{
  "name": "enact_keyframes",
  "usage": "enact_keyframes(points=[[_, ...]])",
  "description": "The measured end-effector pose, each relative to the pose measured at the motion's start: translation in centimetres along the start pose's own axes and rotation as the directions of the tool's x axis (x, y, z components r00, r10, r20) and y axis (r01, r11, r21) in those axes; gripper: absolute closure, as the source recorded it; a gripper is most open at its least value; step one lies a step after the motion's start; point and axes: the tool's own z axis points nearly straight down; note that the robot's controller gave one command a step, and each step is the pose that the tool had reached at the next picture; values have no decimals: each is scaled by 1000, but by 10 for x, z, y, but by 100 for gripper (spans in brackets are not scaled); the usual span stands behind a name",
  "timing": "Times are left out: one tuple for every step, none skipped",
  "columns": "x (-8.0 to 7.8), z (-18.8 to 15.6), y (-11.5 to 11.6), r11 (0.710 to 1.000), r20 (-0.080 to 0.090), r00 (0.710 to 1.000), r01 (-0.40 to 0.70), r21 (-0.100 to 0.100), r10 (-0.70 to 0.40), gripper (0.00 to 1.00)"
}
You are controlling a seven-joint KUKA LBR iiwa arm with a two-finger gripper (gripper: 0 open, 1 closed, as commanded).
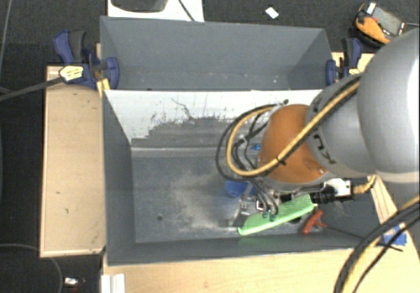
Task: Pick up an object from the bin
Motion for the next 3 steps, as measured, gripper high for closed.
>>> enact_keyframes(points=[[1, 3, -22, 983, -20, 983, 184, -5, -184, 100], [1, 3, -22, 983, -20, 983, 185, -5, -185, 100], [1, 2, -22, 983, -17, 982, 186, -6, -186, 100]])
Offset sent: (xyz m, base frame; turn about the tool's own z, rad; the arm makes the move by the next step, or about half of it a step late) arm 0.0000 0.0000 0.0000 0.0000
